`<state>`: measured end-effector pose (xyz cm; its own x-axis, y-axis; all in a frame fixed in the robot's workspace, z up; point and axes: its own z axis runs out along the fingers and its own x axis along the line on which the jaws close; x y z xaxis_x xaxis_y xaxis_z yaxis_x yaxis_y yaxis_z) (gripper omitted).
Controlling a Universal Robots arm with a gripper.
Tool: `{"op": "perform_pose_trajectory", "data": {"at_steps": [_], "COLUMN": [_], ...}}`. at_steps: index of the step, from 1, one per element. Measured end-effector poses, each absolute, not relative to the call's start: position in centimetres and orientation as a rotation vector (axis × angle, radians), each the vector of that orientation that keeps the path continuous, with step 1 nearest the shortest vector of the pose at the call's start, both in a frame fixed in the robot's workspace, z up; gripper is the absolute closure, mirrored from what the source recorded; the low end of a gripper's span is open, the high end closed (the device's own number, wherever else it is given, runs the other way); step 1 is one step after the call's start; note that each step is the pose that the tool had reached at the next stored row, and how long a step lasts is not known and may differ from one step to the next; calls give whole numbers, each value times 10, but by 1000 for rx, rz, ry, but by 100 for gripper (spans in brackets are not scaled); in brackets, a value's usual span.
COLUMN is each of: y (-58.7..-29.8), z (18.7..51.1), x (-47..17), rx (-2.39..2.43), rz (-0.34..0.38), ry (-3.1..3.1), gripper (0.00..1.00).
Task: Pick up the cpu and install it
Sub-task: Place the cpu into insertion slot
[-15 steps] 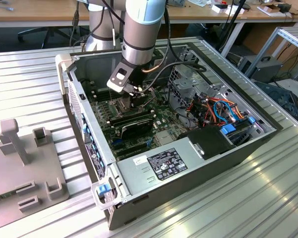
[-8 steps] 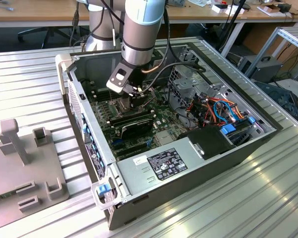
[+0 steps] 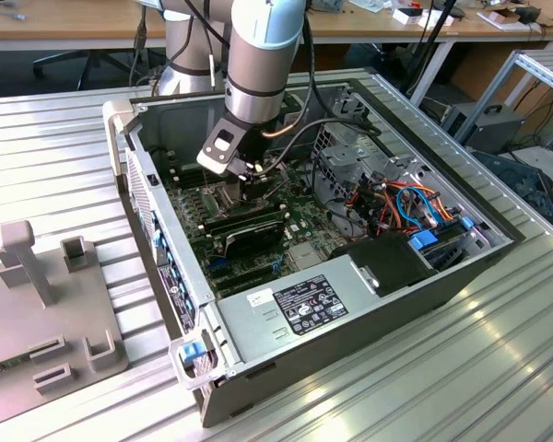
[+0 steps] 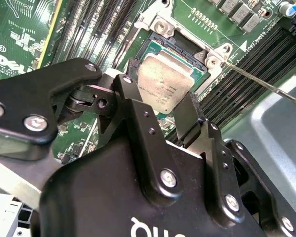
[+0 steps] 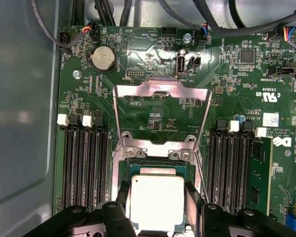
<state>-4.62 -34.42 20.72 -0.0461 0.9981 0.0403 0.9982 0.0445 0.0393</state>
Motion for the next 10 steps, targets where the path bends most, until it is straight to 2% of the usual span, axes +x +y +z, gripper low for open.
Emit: {"op": "perform_pose_trajectory", "data": {"at_steps": [10], "y": [-344], "z": [204], "x": [-48], "rx": [-2185], "rz": [-88], "ry": [-2253], "gripper": [47]}}
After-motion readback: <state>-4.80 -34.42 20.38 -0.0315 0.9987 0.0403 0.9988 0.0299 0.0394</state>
